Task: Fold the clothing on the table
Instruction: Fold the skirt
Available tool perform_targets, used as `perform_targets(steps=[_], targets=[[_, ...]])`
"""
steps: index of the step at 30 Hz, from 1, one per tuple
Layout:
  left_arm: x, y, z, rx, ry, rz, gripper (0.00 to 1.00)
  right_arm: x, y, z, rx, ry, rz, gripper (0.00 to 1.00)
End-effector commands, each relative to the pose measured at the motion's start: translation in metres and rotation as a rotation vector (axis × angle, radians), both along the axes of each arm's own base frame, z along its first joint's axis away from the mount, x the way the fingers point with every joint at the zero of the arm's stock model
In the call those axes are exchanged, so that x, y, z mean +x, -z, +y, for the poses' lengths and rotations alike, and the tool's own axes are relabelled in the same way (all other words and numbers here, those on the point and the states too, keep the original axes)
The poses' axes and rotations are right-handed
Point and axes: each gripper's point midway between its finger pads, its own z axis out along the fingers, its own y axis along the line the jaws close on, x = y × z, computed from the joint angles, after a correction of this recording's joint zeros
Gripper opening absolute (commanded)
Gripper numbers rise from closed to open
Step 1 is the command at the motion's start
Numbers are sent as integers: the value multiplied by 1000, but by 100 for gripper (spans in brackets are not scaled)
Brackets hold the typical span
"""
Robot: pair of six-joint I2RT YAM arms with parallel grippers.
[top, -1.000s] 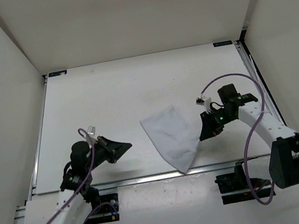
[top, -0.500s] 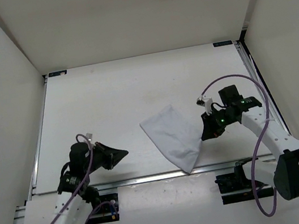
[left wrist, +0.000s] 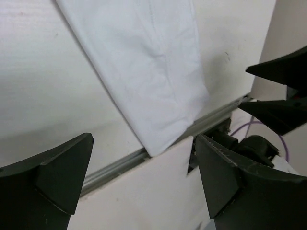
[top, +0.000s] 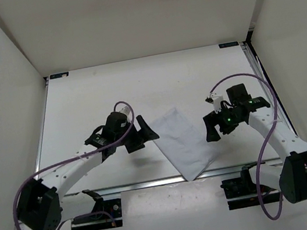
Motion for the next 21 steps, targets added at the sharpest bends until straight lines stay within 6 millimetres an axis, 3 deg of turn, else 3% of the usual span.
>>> perform_targets(steps=[1,3,4,5,6,7,10,14,21], targets=[[20,-5,-12,31,36,-90,98,15,-7,-1,6,27,-50,93],[33,5,-23,43,51,-78,95,21,-9,-4,8,38,-56,93],[38,2,-28,37,52,-85,82,25,-11,-4,14,41,-56,90],[42,8,-35,29,63,-65,45,31,-13,-8,15,59,-66,89],[49,13,-40,21,60,-46,26,35,-13,-10,14,70,-65,88],[52,16,-47,8,65,-24,0,40,-14,-11,19,85,-70,87],[59,24,-56,36,65,-4,0,45,-14,-15,18,98,-71,85],[53,37,-62,17,63,33,0,51,-12,-19,12,117,-78,82],[58,67,-51,78,67,98,0,48,-15,-18,-2,108,-101,80]])
